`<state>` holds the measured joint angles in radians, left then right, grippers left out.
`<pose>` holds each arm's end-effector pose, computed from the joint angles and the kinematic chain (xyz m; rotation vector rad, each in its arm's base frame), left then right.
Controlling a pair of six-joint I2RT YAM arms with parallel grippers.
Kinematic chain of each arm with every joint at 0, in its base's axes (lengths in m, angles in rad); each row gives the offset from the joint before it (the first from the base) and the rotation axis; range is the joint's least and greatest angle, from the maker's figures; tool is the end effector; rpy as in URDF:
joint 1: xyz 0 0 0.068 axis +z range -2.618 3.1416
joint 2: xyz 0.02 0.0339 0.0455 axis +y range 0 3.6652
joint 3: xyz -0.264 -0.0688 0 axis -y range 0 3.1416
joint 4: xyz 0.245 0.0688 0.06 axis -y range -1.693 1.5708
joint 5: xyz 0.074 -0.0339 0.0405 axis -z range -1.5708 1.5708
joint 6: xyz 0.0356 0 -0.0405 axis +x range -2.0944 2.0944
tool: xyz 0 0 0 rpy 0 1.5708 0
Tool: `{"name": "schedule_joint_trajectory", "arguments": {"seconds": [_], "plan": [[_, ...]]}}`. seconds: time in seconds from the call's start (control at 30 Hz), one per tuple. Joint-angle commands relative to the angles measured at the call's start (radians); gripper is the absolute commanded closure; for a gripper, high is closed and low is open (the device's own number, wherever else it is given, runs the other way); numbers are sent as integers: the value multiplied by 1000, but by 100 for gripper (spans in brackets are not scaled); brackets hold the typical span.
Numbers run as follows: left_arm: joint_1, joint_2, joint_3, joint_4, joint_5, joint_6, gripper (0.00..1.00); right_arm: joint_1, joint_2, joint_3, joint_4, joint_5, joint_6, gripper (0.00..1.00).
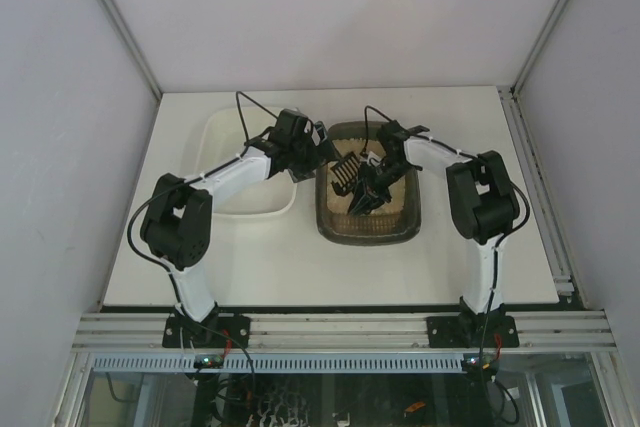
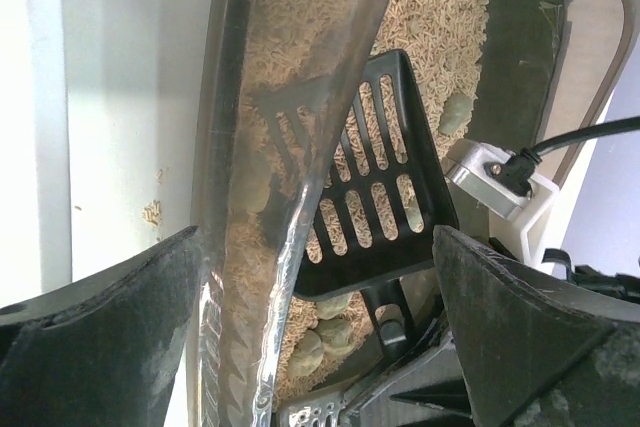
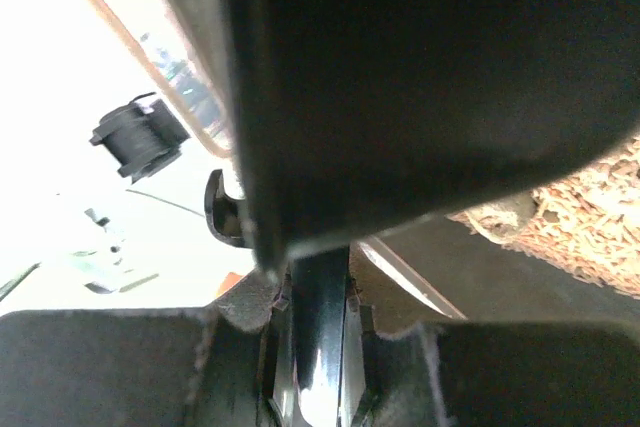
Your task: Clean the litter box
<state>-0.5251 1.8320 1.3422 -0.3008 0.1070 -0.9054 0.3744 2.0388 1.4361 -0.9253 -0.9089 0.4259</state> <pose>0.3525 -0.2086 0.2285 -0.4200 2.4743 -0.7780 0.3425 0.1648 0.1639 -0.0394 -2.5759 -1.1806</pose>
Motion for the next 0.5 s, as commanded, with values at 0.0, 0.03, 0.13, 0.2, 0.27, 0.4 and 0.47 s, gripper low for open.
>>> {"name": "schedule_joint_trajectory", "arguments": {"seconds": [0.0,0.03,0.13,0.2,0.27,0.4,0.47], "plan": [[2,-38,-15,29,19,13,1,103,-36,78,-199,320,-62,100],[1,-34,-14,30,21,12,1,127,-33,105,-229,380,-67,100],[3,-28,-15,31,23,8,1,192,-20,179,-304,523,-70,100],[1,-29,-22,31,20,3,1,220,-8,220,-344,591,-67,100],[2,-37,-33,39,21,-6,1,233,-2,231,-358,616,-64,100],[1,-64,-66,63,25,-26,1,235,9,217,-357,594,-70,100],[1,-78,-81,78,25,-29,1,241,13,221,-356,606,-70,100]]}}
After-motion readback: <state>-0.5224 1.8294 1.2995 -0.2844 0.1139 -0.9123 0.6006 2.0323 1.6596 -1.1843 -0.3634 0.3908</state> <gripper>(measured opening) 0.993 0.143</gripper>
